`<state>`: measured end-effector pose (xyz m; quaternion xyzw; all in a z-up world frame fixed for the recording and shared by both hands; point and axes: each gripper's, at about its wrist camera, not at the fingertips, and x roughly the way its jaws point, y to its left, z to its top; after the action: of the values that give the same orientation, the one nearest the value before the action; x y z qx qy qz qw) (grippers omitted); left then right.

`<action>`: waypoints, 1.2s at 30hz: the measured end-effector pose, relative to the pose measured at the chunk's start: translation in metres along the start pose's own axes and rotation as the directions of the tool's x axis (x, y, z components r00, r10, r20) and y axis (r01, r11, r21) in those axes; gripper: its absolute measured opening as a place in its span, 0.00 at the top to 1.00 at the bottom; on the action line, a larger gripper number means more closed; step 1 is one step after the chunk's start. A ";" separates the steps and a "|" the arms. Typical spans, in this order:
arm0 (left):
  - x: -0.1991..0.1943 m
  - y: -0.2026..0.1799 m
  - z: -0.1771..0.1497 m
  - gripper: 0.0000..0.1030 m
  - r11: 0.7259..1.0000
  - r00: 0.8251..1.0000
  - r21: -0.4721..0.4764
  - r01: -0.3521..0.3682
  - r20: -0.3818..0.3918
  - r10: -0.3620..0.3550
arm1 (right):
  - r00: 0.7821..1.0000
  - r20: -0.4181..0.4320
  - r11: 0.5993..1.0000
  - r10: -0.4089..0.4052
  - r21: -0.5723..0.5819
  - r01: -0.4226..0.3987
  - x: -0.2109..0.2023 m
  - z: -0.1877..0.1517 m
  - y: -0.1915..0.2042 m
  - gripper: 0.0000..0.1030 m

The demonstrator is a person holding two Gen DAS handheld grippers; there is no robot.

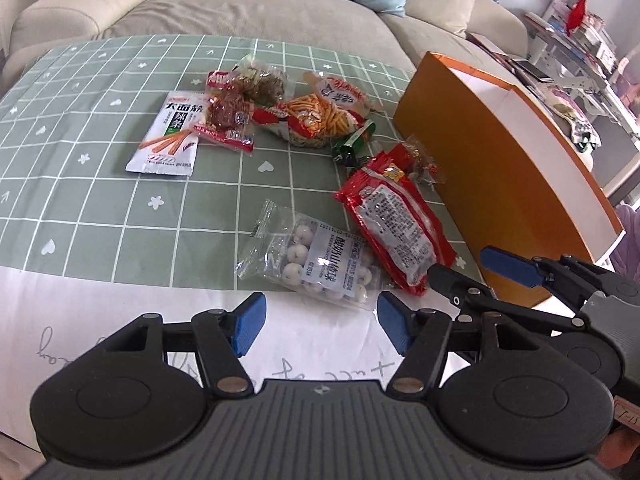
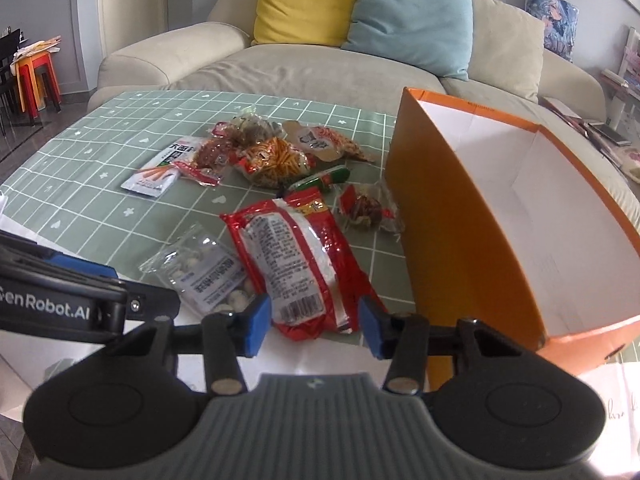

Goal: Organize snacks
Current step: 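Grasp the clear candy-ball pack with the left tool while the right tool grasps the red chip bag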

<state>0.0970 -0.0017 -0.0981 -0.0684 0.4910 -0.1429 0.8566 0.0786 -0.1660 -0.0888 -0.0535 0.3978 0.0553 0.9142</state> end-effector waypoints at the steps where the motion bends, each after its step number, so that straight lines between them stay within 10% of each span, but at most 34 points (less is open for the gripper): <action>1: 0.004 0.000 0.002 0.28 1.000 1.000 -0.006 0.000 -0.006 0.000 | 1.000 0.001 1.000 -0.006 -0.009 0.006 0.006 0.001 -0.001 0.50; 13: 0.039 0.006 0.018 0.28 0.994 0.996 -0.095 -0.048 -0.081 0.041 | 1.000 0.010 0.990 0.024 -0.142 -0.022 0.048 0.005 0.011 0.38; 26: 0.028 0.029 0.029 0.72 0.980 0.980 -0.045 -0.194 -0.057 0.192 | 0.997 0.011 0.996 0.074 -0.057 -0.074 0.050 0.008 -0.001 0.46; 36: 0.009 0.049 0.011 0.58 0.974 0.991 -0.201 -0.108 -0.095 0.091 | 0.962 -0.013 0.961 0.272 0.047 -0.271 0.036 0.012 0.021 0.49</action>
<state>0.1192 0.0417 -0.1124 -0.1258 0.5421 -0.0509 0.8293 0.1089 -0.1419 -0.1087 0.0216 0.4113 0.1707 0.8951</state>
